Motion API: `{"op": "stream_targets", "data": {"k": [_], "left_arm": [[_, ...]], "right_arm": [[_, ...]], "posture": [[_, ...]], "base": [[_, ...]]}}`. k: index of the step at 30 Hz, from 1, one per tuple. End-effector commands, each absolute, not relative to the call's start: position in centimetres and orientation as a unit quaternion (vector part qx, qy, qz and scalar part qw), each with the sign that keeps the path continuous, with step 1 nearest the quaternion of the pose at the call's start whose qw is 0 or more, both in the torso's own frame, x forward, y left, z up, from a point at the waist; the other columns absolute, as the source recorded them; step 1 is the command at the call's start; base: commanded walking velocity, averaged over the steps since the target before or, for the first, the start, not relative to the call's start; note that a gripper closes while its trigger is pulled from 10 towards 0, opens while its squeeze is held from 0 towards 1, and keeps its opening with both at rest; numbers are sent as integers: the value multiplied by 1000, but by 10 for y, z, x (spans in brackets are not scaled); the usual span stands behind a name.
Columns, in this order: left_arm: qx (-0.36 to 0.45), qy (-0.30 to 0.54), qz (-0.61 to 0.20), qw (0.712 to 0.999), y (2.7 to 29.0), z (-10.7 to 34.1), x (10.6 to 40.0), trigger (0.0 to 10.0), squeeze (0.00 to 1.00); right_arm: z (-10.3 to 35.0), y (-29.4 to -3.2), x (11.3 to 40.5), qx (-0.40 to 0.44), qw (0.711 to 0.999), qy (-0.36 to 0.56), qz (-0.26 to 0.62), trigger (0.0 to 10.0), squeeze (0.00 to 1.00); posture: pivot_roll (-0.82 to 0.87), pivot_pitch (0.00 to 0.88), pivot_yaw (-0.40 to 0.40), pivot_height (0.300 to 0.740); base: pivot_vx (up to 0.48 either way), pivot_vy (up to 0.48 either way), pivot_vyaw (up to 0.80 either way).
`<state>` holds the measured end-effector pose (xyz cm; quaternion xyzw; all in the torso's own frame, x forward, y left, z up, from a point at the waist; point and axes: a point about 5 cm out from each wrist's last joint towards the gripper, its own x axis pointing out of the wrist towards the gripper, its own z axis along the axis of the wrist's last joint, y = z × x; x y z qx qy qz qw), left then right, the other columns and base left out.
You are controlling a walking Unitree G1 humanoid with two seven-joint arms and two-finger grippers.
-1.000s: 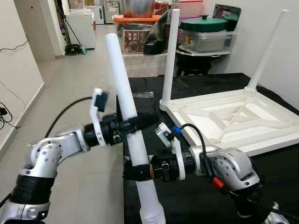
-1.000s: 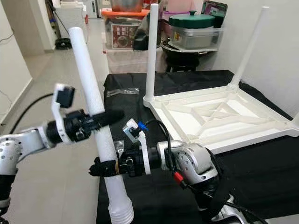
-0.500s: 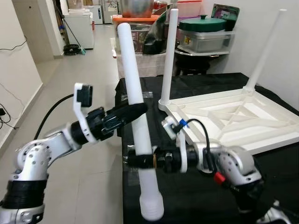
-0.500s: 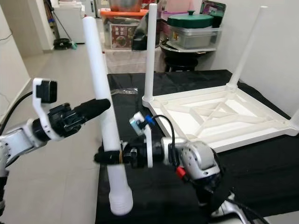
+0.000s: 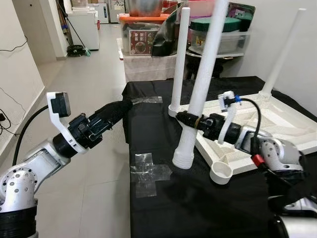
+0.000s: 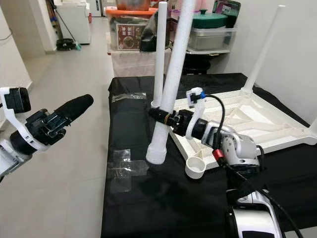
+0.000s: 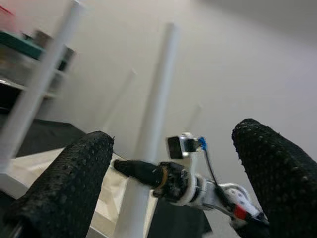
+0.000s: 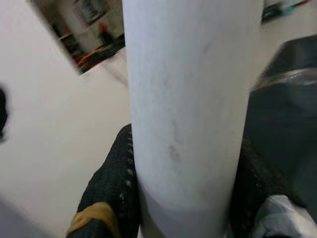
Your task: Building children table
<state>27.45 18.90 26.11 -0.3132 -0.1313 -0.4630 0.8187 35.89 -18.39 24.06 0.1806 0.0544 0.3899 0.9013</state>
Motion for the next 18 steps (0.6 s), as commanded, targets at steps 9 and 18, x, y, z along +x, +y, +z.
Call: {"op": "stream_targets", "data": {"k": [9,18], "left_arm": [[-293,-75,-290,908,209,220,284,10000,0],[-279,-10,-220,935,213,189,283,10000,0]], "right_arm": [[258,-188,364,230,917,-24,324,0,0],[263,-173,351,266,893,-52,360,0,0]], "posture": [[55,0,-31,740],[62,0,-26,740]], "base": [[0,0,0],[0,0,0]]}}
